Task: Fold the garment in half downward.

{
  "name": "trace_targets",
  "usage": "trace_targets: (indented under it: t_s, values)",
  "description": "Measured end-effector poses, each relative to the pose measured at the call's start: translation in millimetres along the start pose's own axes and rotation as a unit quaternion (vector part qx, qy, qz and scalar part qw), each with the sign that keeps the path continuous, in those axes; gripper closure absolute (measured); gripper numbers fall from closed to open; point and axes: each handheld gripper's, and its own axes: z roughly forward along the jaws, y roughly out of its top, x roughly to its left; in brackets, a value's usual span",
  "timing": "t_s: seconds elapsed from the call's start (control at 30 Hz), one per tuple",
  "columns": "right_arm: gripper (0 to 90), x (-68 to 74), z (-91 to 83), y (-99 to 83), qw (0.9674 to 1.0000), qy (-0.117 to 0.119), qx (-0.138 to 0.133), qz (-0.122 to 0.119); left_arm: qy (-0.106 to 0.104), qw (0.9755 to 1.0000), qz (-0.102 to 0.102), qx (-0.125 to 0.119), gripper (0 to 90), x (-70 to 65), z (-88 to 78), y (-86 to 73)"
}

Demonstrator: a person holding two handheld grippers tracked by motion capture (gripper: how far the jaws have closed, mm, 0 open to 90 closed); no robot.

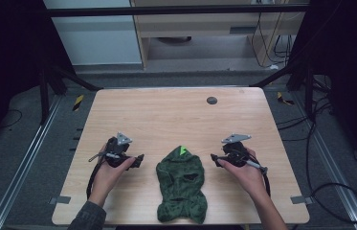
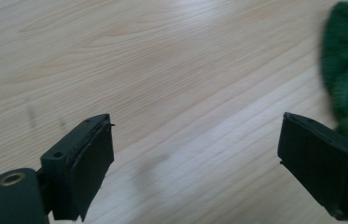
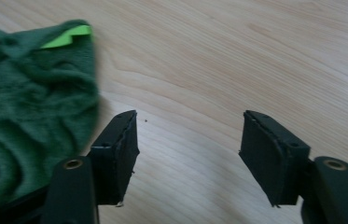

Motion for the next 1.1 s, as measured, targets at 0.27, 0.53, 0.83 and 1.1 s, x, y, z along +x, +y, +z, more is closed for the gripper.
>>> trace_targets:
  t_s: [0.27, 0.53, 0.83, 1.1]
  values:
    - [55.2, 20.9, 3.4, 6.7, 0.9988, 0.043, -0.005, -0.021, -0.046, 0.9987, 0.023, 0.003, 19.1, -24.7, 2.8, 8.9]
    - [60.0, 38.6, 17.5, 15.1, 0.9968, 0.069, 0.003, -0.039, -0.088, 0.9956, 0.031, 0.010, 28.2, -42.1, 9.6, 17.0]
    - [50.2, 50.0, 33.2, 18.7, 0.9963, 0.070, 0.021, -0.045, -0.097, 0.9935, 0.047, 0.035, 30.5, -52.5, 25.4, 15.5]
    - [51.3, 49.0, 40.7, 13.7, 0.9959, 0.071, 0.036, -0.044, -0.105, 0.9921, 0.048, 0.049, 35.3, -56.3, 32.9, 12.4]
